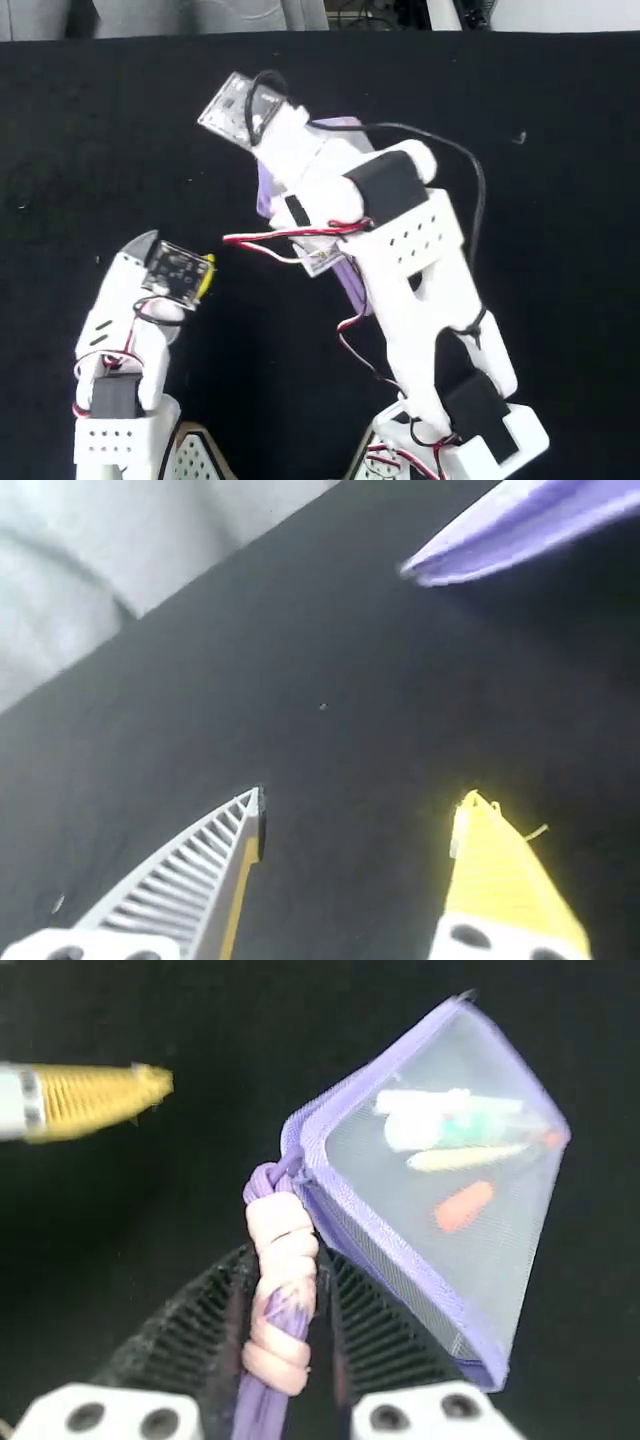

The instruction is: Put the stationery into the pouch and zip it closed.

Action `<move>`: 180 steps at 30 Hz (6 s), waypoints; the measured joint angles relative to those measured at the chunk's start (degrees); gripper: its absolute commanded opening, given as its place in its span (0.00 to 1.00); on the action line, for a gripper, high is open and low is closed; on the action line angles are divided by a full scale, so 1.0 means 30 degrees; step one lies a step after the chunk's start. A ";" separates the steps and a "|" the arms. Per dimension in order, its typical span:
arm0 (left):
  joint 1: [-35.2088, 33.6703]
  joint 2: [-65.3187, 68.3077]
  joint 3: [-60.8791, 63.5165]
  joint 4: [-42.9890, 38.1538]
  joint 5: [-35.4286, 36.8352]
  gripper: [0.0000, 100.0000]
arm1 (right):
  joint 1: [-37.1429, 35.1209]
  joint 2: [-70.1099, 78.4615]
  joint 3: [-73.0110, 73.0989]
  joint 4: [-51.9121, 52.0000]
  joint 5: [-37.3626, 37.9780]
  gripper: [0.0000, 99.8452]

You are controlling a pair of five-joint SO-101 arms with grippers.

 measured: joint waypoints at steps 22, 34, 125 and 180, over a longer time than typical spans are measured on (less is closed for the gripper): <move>0.7121 0.0000 -0.1201 -0.0879 -0.2755 0.30 | -0.0733 -0.4601 0.2579 0.0029 -0.0352 0.01; 0.8059 0.0000 -0.1201 -0.0879 -0.2755 0.30 | -0.0850 -0.8147 0.6300 0.0029 -0.0352 0.01; 1.0725 0.0029 0.0498 -0.5363 -0.1201 0.03 | 1.5179 -1.0725 0.8293 -0.2227 0.5949 0.01; 0.9465 -0.0176 -0.1758 -0.4132 0.6593 0.03 | -0.1846 -3.0711 3.2234 -1.3744 -0.6740 0.19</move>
